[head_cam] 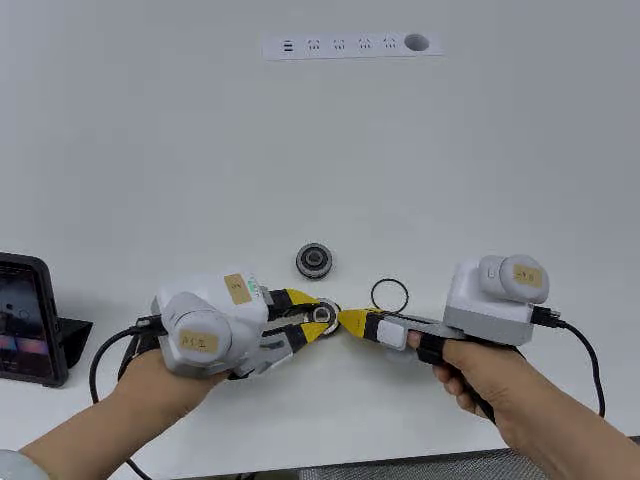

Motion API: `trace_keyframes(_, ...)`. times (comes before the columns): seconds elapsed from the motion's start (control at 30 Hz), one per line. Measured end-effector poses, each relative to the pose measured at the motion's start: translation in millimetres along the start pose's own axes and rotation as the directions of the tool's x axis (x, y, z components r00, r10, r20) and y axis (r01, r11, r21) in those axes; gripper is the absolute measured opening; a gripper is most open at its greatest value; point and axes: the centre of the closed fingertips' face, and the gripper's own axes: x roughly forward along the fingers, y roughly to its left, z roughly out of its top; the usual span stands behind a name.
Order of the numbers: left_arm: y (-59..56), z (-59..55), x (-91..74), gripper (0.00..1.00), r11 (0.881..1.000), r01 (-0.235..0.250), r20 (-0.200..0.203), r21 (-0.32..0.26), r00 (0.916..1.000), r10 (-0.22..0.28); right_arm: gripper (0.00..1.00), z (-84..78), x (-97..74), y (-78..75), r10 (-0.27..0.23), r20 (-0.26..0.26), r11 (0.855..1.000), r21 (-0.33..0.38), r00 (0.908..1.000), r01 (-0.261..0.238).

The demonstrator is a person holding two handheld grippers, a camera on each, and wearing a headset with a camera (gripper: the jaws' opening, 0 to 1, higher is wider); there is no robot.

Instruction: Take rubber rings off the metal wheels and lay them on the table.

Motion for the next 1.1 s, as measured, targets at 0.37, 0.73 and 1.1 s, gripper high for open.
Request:
trace_keyframes(0.37, 0.3, 0.1, -0.2, 0.13, 1.000, -0.001, 0.003, -0.009, 1.0000, 0.001, 0.02, 0.8, 1.5, 4.5, 0.000, 0.007, 1.000, -0.018, 1.0000, 0.000)
trace_keyframes(0.73, 0.3, 0.3, -0.1, 0.13, 1.000, -0.002, 0.001, -0.009, 1.0000, 0.002, 0.01, 0.9, 2.2, 10.1, 0.013, 0.002, 1.000, -0.026, 0.9999, -0.013)
trace_keyframes(1.1, 0.1, 0.7, -0.4, 0.13, 1.000, 0.000, 0.001, -0.006, 1.0000, 0.000, 0.02, 4.3, 3.8, 23.8, 0.053, 0.006, 0.998, -0.032, 0.9986, -0.053)
